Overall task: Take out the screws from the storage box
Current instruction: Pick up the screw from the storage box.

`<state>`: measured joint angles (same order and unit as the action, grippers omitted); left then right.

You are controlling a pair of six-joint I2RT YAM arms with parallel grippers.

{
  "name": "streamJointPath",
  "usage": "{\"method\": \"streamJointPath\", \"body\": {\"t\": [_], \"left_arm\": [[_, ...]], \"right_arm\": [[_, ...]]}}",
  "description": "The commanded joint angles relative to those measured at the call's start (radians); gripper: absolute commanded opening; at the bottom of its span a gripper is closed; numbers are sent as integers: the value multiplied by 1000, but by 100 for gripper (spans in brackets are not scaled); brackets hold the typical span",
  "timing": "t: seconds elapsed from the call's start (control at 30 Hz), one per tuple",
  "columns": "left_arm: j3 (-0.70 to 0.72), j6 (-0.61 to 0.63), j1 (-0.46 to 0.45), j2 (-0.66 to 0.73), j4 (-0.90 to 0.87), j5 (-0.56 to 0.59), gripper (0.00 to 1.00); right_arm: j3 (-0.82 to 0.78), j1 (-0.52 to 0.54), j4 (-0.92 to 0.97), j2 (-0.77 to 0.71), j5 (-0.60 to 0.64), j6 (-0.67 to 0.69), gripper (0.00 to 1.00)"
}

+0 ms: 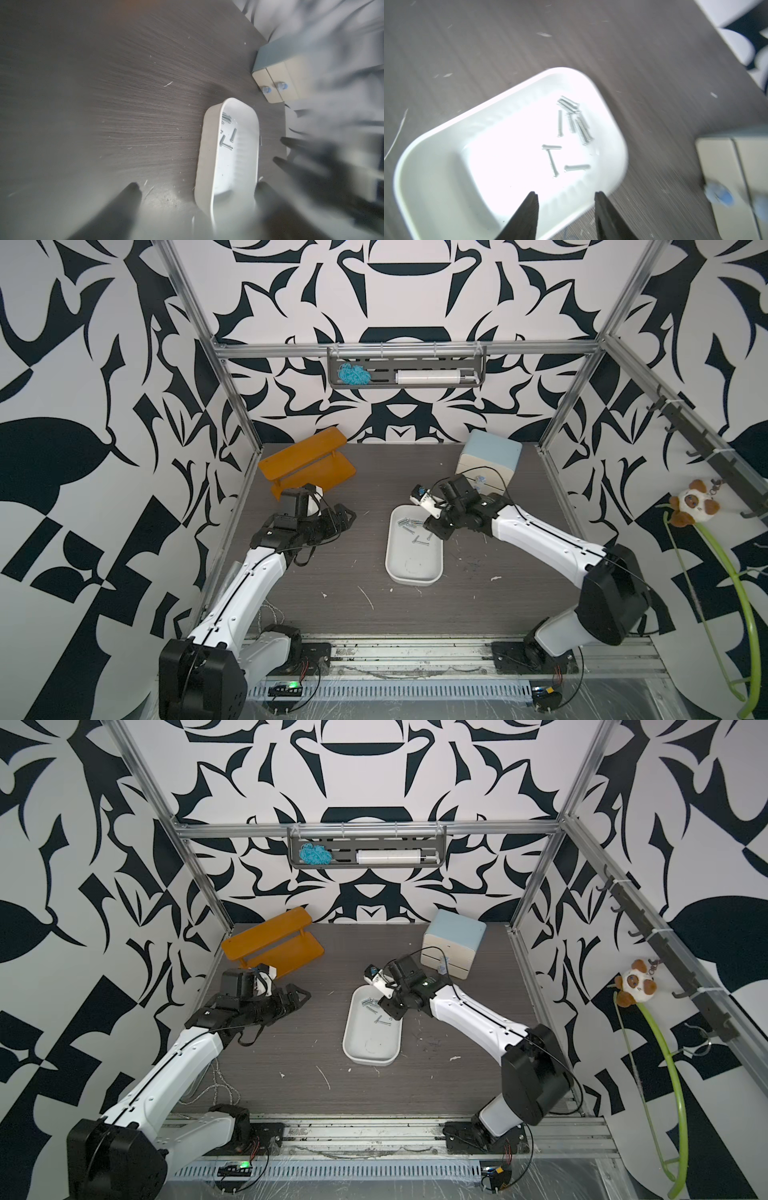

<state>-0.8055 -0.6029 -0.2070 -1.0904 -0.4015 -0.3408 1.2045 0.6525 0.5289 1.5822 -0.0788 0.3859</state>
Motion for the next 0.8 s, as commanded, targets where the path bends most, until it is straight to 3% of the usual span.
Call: {"method": "streamJointPath", "body": {"t": [0.0, 0.2, 0.57, 0.77], "left_arm": [[19, 0, 6, 4, 5, -7, 93], [36, -1, 6, 34, -3, 3, 93], [32, 14, 6, 54, -35, 21, 93], [28, 17, 5, 54, -44, 17, 93]], "right_arm": [[92, -15, 111, 84, -48, 86, 42], [163, 13, 186, 231, -17, 91, 40], [158, 30, 167, 322, -16, 82, 40], [172, 30, 168, 378, -7, 61, 35]]}}
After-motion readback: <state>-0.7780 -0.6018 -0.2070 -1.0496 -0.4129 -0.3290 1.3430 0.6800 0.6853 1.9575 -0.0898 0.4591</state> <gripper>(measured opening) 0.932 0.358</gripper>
